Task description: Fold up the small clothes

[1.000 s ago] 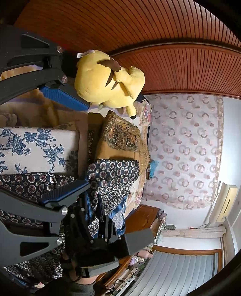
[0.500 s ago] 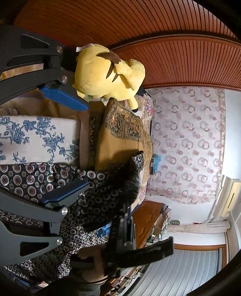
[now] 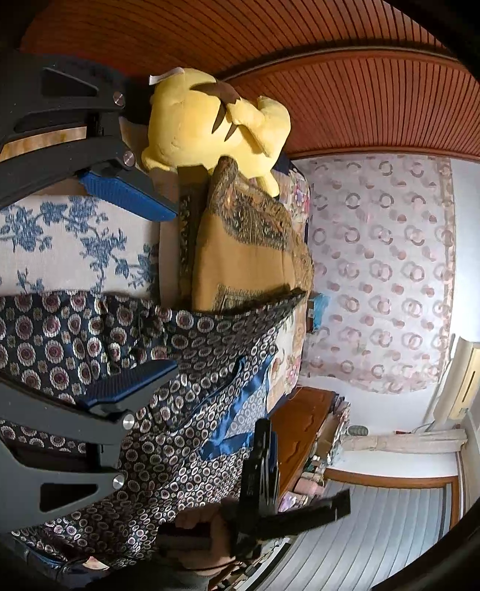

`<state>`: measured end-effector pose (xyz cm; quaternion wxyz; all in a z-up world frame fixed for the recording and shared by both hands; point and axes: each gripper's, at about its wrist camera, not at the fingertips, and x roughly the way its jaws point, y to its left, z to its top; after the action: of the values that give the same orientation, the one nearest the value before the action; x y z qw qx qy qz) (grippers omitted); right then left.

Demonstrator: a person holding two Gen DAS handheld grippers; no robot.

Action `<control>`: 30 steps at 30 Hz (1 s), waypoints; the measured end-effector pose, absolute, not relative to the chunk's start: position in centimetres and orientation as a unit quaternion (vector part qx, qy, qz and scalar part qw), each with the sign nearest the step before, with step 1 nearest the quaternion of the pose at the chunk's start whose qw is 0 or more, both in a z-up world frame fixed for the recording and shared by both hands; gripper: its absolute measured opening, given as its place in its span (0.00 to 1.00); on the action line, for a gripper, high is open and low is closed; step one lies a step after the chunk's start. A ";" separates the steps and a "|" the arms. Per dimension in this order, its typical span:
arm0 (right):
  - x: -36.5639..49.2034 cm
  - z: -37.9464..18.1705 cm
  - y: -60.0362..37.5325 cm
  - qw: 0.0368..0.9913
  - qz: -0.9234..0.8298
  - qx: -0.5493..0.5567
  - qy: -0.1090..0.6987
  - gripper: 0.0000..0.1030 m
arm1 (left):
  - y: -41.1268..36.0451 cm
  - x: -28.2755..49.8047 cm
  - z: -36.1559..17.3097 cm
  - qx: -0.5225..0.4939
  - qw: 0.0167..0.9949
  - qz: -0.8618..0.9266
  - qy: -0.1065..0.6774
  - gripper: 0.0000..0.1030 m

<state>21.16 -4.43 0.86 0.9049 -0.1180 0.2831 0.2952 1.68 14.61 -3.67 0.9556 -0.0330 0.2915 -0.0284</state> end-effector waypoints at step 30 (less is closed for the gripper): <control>15.6 -1.9 -26.2 0.910 0.150 -0.108 0.372 0.60 | 3.0 8.6 -7.5 0.031 0.908 -0.137 0.394 0.76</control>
<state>15.62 -26.15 -1.90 0.9098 -0.1080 0.3718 0.1497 8.60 2.97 -7.53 0.9081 0.0305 0.3943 -0.1374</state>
